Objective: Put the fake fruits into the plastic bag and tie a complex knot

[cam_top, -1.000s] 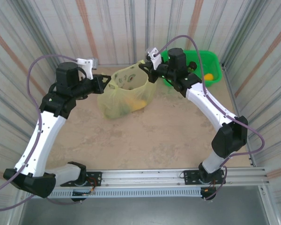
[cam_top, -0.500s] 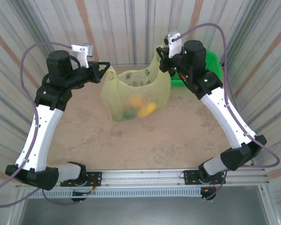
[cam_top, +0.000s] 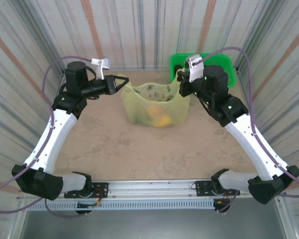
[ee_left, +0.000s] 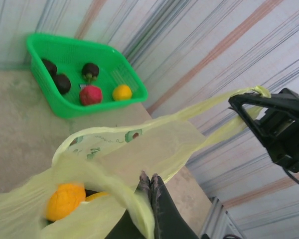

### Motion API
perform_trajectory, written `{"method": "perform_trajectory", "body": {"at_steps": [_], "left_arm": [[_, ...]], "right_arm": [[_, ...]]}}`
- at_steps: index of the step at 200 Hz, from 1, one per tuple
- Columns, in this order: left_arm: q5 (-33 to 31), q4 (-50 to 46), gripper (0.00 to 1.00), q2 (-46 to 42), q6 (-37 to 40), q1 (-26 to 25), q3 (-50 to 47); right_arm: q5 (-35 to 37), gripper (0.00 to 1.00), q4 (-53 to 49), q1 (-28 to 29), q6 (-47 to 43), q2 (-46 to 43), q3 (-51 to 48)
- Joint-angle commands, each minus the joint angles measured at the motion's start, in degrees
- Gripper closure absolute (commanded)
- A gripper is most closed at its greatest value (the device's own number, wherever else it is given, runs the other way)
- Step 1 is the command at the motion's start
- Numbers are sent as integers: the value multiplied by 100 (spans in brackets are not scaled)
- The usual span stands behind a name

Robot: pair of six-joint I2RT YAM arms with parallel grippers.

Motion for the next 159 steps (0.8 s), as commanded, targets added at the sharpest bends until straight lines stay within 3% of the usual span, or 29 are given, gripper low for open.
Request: {"method": "perform_trajectory", "body": {"at_steps": [1, 19, 43, 74, 92, 132, 159], "left_arm": [[420, 499, 98, -32, -438, -35, -71], [432, 514, 89, -82, -461, -35, -10], [316, 433, 53, -246, -296, -36, 50], [-32, 566, 28, -802, 132, -33, -172], [-331, 716, 19, -1200, 451, -36, -512], [-742, 758, 11, -1626, 871, -38, -1043], [-796, 1625, 3, -1865, 1162, -292, -1853]], "right_arm": [[90, 100, 79, 34, 420, -87, -60], [304, 100, -18, 36, 585, -8, 14], [555, 100, -137, 35, 642, 71, 131], [592, 100, -188, -72, 651, 141, 177], [477, 100, -208, -164, 685, 197, 218], [254, 100, -260, -269, 731, 286, 320], [158, 100, -269, -315, 721, 319, 387]]}}
